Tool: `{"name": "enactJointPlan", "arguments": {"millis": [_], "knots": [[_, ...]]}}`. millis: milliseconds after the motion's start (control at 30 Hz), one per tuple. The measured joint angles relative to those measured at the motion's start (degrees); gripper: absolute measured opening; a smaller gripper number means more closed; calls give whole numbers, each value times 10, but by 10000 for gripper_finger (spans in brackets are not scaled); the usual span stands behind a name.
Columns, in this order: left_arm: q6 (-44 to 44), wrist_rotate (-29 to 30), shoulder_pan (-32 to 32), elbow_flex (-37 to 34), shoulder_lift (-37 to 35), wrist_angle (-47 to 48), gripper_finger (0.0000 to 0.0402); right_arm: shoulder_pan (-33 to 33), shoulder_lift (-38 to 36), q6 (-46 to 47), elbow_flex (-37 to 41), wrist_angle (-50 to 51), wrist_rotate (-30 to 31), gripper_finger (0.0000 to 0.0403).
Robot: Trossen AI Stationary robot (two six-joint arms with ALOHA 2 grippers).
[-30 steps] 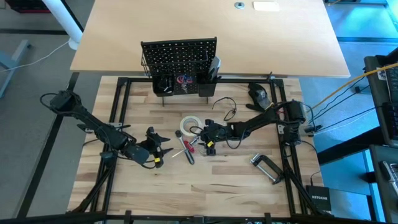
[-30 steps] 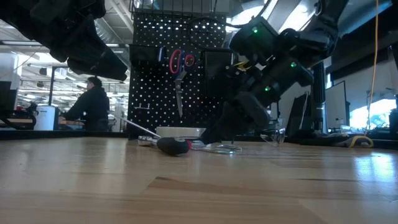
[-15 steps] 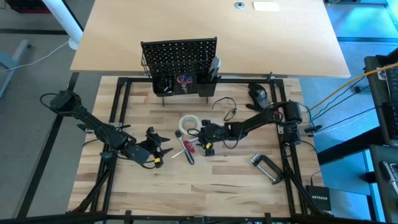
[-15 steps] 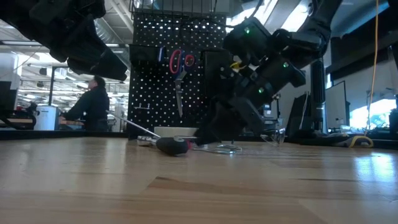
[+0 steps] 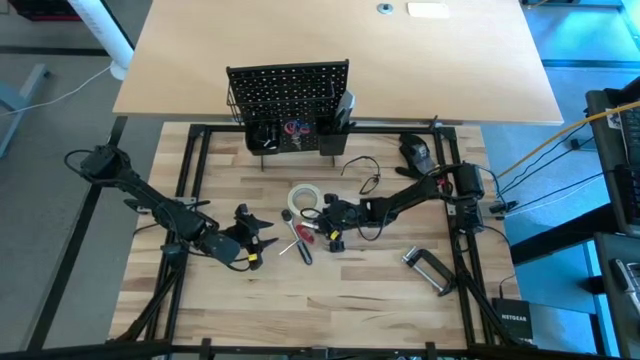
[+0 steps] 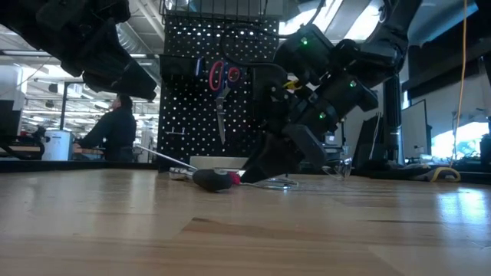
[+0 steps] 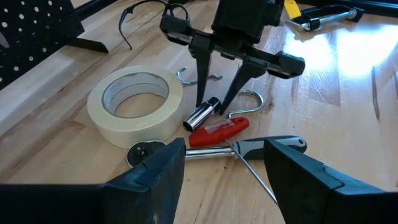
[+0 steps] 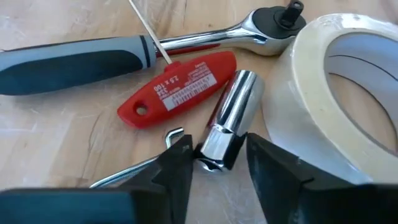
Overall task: Hang tools onto peg board
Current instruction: Put the silver extension bar into the left black bin on the peg board
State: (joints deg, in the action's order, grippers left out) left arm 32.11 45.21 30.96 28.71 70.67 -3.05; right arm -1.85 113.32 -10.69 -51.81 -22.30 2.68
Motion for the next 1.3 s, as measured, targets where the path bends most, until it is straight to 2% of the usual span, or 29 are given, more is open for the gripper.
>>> {"name": "enactJointPlan", "arguments": {"millis": [267,467,1033,1300], "knots": [[0,0,0,0,0,1,205,1,0,0,0,0,26,75],[1,0,0,0,0,6,205,0,0,0,0,2,59,79],[5,0,0,0,0,7,205,-6,-78,2,2,46,61,73],[5,0,0,0,0,7,205,-34,-130,6,2,41,116,74]]}}
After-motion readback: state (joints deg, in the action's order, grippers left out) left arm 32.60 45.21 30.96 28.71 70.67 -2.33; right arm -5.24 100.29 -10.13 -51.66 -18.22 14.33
